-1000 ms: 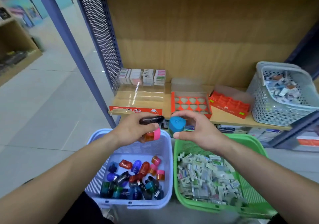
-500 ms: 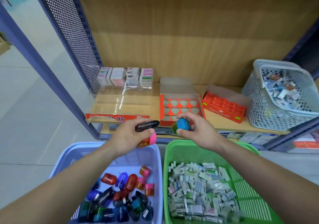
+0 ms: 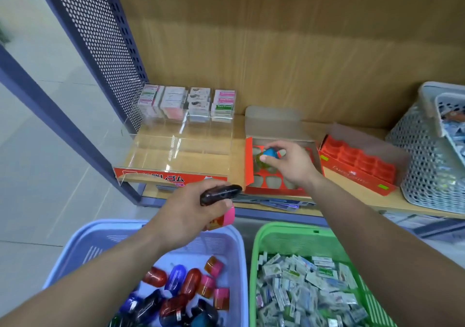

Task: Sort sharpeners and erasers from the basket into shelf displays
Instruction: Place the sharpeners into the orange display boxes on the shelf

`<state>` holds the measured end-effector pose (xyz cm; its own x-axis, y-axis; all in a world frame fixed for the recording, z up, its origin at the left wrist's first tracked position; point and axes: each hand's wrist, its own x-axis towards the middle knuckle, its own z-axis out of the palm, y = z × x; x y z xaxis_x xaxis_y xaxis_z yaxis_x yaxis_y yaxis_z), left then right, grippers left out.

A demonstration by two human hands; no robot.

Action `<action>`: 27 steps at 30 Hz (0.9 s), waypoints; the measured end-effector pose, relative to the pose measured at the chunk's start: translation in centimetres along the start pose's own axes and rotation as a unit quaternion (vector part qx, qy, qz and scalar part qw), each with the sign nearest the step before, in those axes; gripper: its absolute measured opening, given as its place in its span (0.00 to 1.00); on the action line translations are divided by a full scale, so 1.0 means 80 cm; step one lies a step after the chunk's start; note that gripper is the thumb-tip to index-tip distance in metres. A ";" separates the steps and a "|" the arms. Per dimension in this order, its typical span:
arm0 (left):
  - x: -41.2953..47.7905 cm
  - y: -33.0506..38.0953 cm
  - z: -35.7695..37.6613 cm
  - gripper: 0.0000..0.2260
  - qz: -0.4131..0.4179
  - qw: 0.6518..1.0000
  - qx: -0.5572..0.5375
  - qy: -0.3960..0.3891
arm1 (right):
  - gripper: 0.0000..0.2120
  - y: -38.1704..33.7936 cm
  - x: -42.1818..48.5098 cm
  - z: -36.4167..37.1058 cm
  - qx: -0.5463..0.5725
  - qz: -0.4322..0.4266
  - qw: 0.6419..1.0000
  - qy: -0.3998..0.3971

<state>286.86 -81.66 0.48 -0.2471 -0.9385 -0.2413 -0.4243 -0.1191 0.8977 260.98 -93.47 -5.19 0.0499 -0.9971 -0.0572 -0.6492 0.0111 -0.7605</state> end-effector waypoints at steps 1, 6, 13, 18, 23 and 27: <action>0.001 -0.002 -0.002 0.09 -0.002 1.000 -0.001 0.002 | 0.11 0.002 0.008 0.003 -0.006 0.002 1.000 0.017; 0.009 -0.012 -0.006 0.08 -0.012 1.000 0.002 0.017 | 0.07 0.006 0.037 0.015 -0.003 0.008 0.999 0.040; 0.013 -0.013 -0.007 0.09 -0.022 0.999 0.012 0.021 | 0.25 0.017 0.051 0.025 -0.063 -0.003 0.998 0.006; 0.015 -0.014 -0.009 0.11 -0.025 0.999 0.013 0.028 | 0.22 0.018 0.049 0.031 -0.053 0.011 0.998 0.043; 0.015 -0.015 -0.009 0.11 -0.026 0.999 0.017 0.033 | 0.21 0.018 0.056 0.039 -0.083 -0.035 0.996 0.020; 0.015 -0.015 -0.010 0.11 -0.024 0.999 0.009 0.039 | 0.23 0.021 0.063 0.045 -0.142 -0.075 0.987 0.001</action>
<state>287.75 -82.91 -0.58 -0.1588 -0.9543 -0.2533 -0.4503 -0.1583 0.8787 262.86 -98.23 -9.06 0.1605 -0.9861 0.0438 -0.8216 -0.1580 -0.5477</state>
